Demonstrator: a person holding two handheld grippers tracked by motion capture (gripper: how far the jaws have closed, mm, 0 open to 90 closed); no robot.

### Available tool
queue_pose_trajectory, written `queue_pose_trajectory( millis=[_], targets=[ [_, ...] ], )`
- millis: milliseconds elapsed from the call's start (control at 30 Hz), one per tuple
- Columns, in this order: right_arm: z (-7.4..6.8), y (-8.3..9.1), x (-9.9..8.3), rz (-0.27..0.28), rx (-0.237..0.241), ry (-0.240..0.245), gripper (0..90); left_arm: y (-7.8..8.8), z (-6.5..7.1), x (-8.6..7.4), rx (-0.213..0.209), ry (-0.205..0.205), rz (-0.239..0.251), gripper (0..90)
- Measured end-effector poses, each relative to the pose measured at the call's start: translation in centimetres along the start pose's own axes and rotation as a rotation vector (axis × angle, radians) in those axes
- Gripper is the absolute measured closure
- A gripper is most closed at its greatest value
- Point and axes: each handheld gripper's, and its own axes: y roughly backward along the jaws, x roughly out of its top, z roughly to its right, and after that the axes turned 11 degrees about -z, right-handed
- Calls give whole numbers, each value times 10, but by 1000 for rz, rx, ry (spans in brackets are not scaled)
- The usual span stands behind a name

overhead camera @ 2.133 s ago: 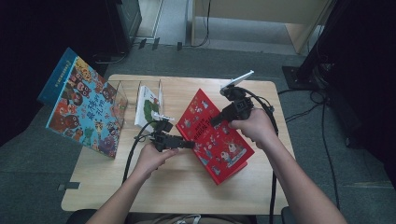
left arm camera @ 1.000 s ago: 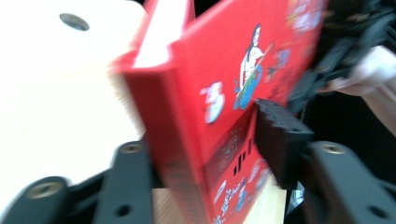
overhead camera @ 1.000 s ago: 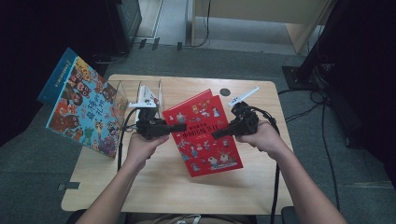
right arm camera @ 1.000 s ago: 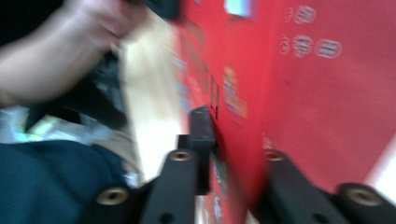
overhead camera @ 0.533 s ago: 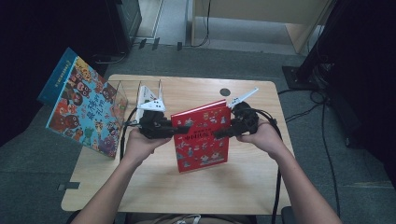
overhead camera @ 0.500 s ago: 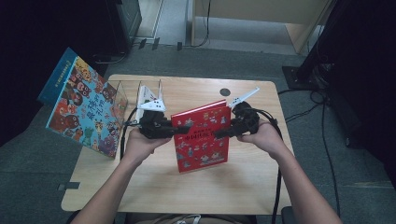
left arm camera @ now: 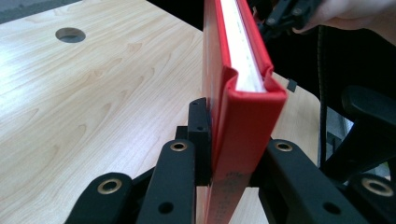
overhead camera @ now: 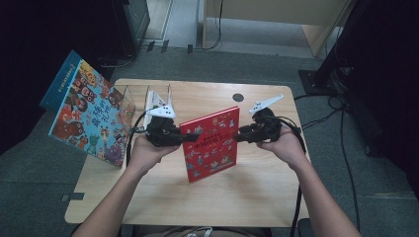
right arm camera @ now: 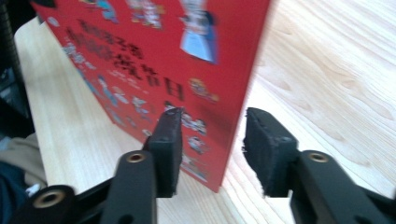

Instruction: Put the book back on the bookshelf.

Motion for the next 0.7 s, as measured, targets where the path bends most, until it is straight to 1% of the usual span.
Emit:
queue_pose_trajectory(
  millis=[67,100,133,267,333,433,467,533,600,633,700],
  targets=[
    [3,1,-3,14,-21,-22,668,0,1,3,0,-12,-8,805],
    [3,0,-4,22,-31,-32,686,0,1,4,3,-14,-13,805],
    [4,0,-5,24,-47,-43,733,0,2,5,7,-18,-18,805],
    [5,-1,-5,22,-76,-76,788,-1,1,7,7,6,-9,804],
    [5,-1,-5,22,-108,-92,823,-1,0,7,2,-8,-9,804],
    [9,1,-6,36,-141,-129,827,-1,1,7,3,-12,-16,804],
    [10,1,-5,46,-136,-137,828,-1,1,7,2,-12,-16,804],
    [8,0,-3,68,-130,-138,828,-1,-1,8,1,-8,-19,803],
    [5,-2,-1,78,-119,-125,832,0,-1,8,1,-4,-22,803],
    [4,-2,0,78,-130,-124,839,0,-1,7,1,-5,-25,802],
    [3,-4,2,82,-133,-125,849,0,-1,7,4,-8,-30,801]
  ],
)
